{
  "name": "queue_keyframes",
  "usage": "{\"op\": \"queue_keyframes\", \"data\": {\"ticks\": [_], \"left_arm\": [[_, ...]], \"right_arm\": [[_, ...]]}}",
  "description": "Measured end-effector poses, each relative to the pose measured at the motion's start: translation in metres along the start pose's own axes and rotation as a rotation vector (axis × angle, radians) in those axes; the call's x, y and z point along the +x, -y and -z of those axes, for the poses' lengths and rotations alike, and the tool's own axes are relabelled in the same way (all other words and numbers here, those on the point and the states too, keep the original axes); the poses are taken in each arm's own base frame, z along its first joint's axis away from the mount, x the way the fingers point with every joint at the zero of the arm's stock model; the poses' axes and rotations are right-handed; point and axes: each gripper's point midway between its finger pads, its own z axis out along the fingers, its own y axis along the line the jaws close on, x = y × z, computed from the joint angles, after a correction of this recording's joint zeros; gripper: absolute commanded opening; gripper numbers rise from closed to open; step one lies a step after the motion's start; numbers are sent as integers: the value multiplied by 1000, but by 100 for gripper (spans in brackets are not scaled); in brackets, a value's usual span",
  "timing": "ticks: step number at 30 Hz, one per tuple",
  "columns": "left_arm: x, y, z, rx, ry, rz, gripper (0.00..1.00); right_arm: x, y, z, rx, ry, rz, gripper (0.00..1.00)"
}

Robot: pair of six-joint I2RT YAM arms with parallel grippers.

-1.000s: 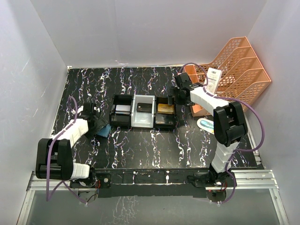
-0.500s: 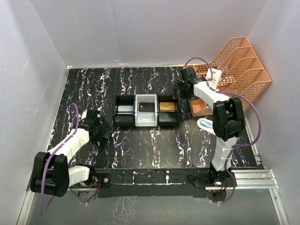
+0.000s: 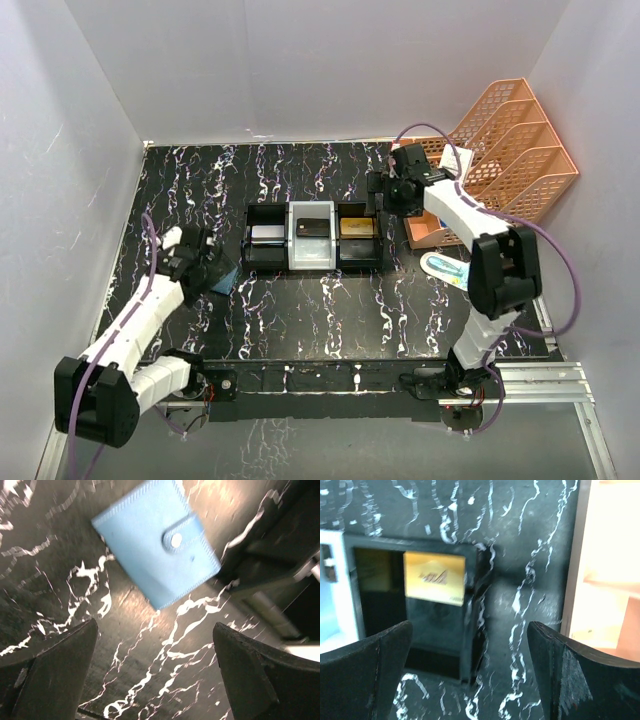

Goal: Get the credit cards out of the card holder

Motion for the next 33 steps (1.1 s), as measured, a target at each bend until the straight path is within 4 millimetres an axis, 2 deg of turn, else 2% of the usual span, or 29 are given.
{"op": "queue_keyframes", "data": {"ticks": [3, 7, 11, 19, 22, 26, 28, 33], "left_arm": [[-33, 6, 8, -52, 74, 40, 99], [-54, 3, -11, -160, 59, 84, 99], [-55, 0, -41, -258, -30, 96, 99], [-49, 5, -77, -361, -159, 95, 99], [-50, 8, -79, -360, -176, 91, 98], [-42, 6, -78, -314, -184, 83, 90], [-30, 4, -75, -269, -197, 79, 84], [11, -7, -53, -164, -210, -29, 78]], "right_arm": [[-1, -11, 33, -56, 48, -19, 98], [-7, -22, 74, -111, 129, -42, 98], [-5, -29, 110, -151, 195, -68, 98], [-5, -38, 165, -212, 301, -120, 98], [-1, -41, 176, -238, 314, -131, 98], [13, -43, 174, -263, 281, -155, 98], [26, -44, 168, -277, 244, -173, 98], [76, -46, 148, -333, 111, -249, 97]]}}
